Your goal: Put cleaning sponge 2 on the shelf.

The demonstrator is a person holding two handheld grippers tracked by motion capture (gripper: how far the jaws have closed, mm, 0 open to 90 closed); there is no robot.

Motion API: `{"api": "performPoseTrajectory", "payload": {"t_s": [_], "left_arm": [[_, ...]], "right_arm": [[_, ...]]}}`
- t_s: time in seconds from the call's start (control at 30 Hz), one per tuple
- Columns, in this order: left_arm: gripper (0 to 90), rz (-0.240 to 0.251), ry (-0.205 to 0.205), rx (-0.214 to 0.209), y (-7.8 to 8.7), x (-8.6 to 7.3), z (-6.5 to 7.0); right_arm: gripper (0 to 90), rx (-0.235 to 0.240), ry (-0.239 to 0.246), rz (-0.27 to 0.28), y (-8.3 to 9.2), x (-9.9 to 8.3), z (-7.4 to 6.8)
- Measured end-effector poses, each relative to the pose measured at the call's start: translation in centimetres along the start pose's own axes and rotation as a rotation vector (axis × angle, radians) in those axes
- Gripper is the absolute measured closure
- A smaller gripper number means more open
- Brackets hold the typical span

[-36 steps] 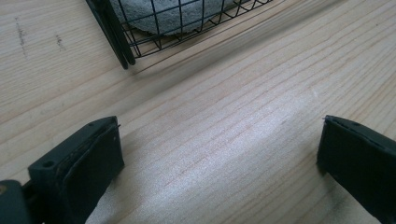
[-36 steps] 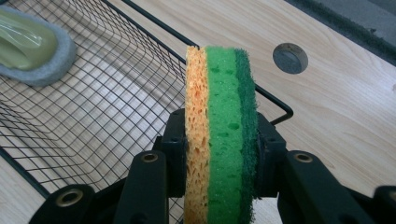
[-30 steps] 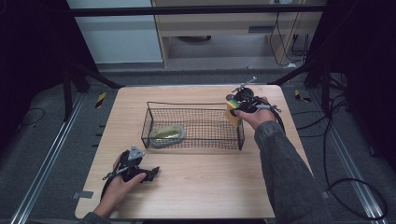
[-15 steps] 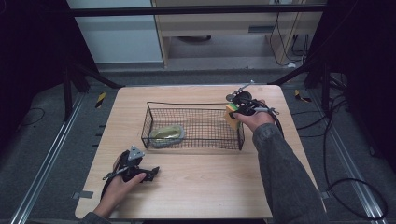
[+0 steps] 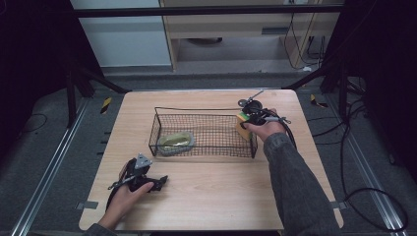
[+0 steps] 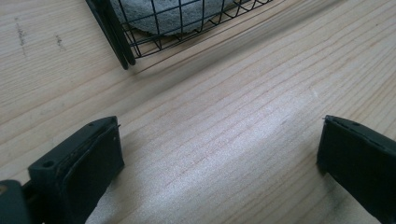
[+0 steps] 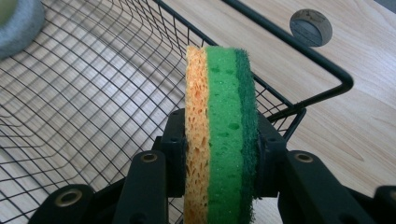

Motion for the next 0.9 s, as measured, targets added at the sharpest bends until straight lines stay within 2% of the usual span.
{"api": "performPoseTrajectory", "payload": {"t_s": [0.57,0.9], "left_arm": [[0.0,0.0,0.0,-0.002,0.0,0.0,0.0],[0.0,0.001,0.0,-0.001,0.0,0.0,0.0]], "right_arm": [[63.4,0.003,0.027,-0.015,-0.7,-0.1,-0.8],[56.4,0.003,0.029,-0.013,-0.3,0.0,-1.0]]}}
Point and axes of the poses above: each handheld gripper's, and its own axes: y roughly backward along the jaws, x roughly out of its top, z roughly to its right, the point moved 8 cm from there along -y, roughly forward along the jaws, and after that the axes turned 15 degrees about -x, right-handed, at the moved point
